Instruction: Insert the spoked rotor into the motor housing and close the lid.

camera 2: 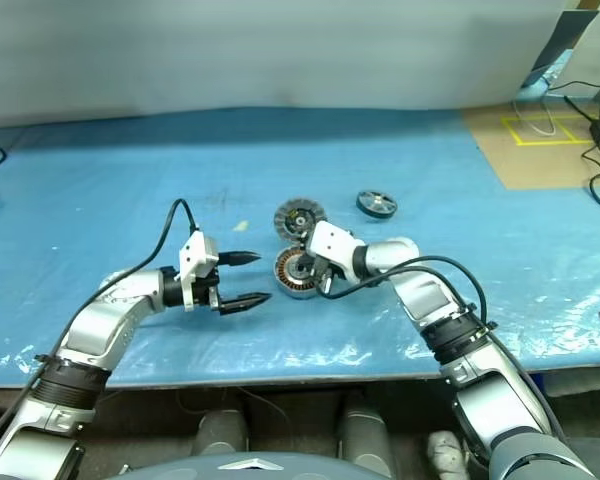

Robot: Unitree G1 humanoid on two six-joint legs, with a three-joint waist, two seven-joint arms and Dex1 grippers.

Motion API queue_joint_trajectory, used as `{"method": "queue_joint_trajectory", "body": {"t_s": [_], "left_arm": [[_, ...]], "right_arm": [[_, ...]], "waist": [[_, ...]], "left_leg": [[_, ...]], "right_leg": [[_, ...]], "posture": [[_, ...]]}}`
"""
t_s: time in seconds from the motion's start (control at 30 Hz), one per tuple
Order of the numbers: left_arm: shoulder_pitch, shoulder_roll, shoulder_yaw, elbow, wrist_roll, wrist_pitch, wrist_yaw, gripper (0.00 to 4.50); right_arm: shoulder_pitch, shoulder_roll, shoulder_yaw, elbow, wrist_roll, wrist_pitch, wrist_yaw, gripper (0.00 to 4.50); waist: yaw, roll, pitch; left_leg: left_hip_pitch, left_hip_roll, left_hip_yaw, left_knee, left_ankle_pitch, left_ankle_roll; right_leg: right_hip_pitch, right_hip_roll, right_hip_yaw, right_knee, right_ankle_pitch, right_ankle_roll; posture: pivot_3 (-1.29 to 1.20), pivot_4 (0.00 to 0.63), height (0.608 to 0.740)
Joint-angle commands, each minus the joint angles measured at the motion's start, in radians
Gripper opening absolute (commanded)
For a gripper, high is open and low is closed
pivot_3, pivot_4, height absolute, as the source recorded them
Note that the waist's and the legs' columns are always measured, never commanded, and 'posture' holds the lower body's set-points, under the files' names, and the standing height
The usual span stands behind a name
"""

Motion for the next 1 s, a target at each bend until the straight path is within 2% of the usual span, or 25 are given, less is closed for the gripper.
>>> {"method": "queue_joint_trajectory", "body": {"t_s": [0.03, 0.13, 0.27, 0.37, 0.53, 0.83, 1.0], "left_arm": [[-0.007, -0.004, -0.003, -0.014, -0.006, -0.018, -0.006, 4.50], [-0.003, -0.006, -0.004, -0.015, -0.008, -0.019, -0.009, 4.50], [-0.002, -0.008, -0.005, -0.010, -0.007, -0.024, -0.012, 4.50], [-0.002, -0.011, -0.006, -0.008, -0.006, -0.026, -0.012, 4.50], [-0.003, -0.015, -0.008, -0.007, -0.004, -0.027, -0.011, 4.50], [0.002, -0.012, -0.006, -0.006, -0.003, -0.028, -0.011, 4.50], [0.001, -0.015, -0.008, -0.007, -0.003, -0.028, -0.011, 4.50]], "right_arm": [[0.058, -0.011, 0.011, 0.081, -0.035, 0.049, -0.011, 0.03], [0.042, 0.082, -0.179, -0.074, 0.239, 0.210, 0.013, 0.03], [0.007, 0.102, -0.295, -0.160, 0.395, 0.354, 0.028, 0.03], [0.015, 0.064, -0.225, -0.177, 0.328, 0.336, 0.034, 0.03], [0.037, 0.035, -0.120, -0.163, 0.232, 0.270, 0.039, 0.03], [0.028, 0.040, -0.102, -0.115, 0.203, 0.247, 0.039, 0.03], [0.036, 0.022, 0.036, 0.063, 0.001, 0.151, -0.038, 0.03]], "waist": [[0.000, 0.000, -0.001], [0.000, 0.000, 0.000], [-0.010, 0.003, 0.003], [-0.015, 0.003, 0.002], [-0.014, 0.003, 0.003], [-0.012, 0.003, 0.003], [-0.015, 0.003, 0.002]], "left_leg": [[0.000, 0.000, 0.000, 0.000, 0.000, 0.001], [0.000, 0.000, 0.000, -0.003, -0.002, 0.003], [-0.014, 0.001, 0.000, -0.003, 0.001, -0.001], [-0.017, 0.002, 0.000, -0.005, 0.002, -0.001], [-0.017, 0.004, -0.001, -0.009, 0.000, -0.004], [-0.015, 0.003, 0.000, -0.004, 0.000, -0.004], [-0.013, 0.003, 0.000, -0.004, 0.000, -0.004]], "right_leg": [[0.000, 0.000, 0.000, 0.000, -0.001, 0.001], [0.000, 0.000, 0.000, -0.001, -0.002, 0.003], [-0.014, 0.001, 0.000, -0.001, 0.002, -0.003], [-0.020, 0.004, -0.001, -0.002, 0.003, -0.002], [-0.020, 0.006, -0.002, -0.005, 0.003, -0.002], [-0.017, 0.004, -0.002, -0.005, 0.002, -0.002], [-0.014, 0.004, -0.001, -0.004, 0.002, -0.002]], "posture": [[0.00, 0.150, 0.740], [0.00, 0.150, 0.740], [0.00, 0.150, 0.740], [0.00, 0.150, 0.740], [0.00, 0.150, 0.740], [0.00, 0.150, 0.740], [0.00, 0.150, 0.740]]}}
